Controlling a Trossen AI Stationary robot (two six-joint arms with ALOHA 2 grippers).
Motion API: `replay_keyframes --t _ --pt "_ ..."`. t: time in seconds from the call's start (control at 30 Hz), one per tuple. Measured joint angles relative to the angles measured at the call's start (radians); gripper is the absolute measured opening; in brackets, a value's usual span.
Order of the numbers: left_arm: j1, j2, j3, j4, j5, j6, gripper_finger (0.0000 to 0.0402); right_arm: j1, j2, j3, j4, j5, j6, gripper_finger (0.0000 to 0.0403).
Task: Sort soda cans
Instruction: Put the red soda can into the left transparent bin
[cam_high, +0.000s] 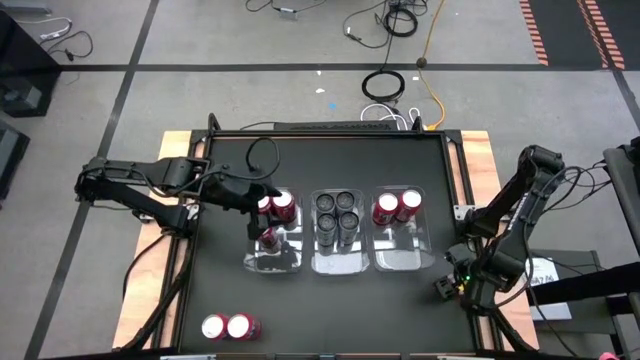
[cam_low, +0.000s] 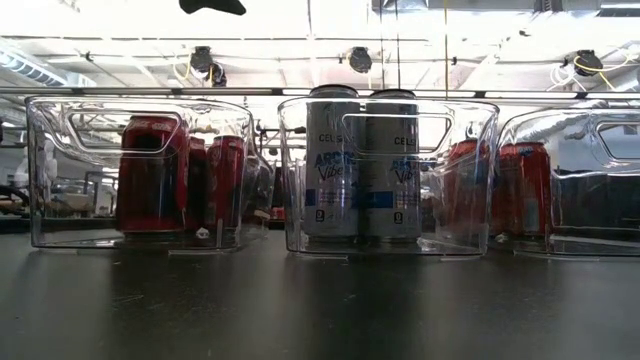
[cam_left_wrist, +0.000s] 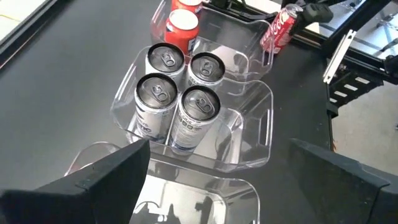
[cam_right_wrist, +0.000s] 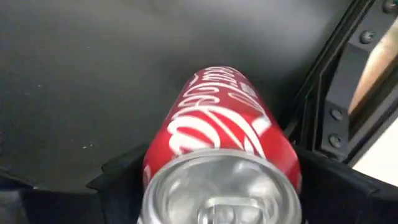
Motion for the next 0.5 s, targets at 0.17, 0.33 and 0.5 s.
replay_keyframes --t 0.17,0.33,0.5 --pt "0.000 0.000 0.000 0.000 0.000 0.000 0.0385 0.000 0.010 -0.022 0.041 -0.004 0.021 0.0328" --pt "0.000 0.000 0.000 0.000 0.000 0.001 0.0385 -0.001 0.031 -0.017 0.055 -0.008 0.023 0.0291" --pt "0.000 0.000 0.000 -0.001 0.000 0.001 0.0385 -0.013 0.053 0.000 0.092 -0.011 0.038 0.0291"
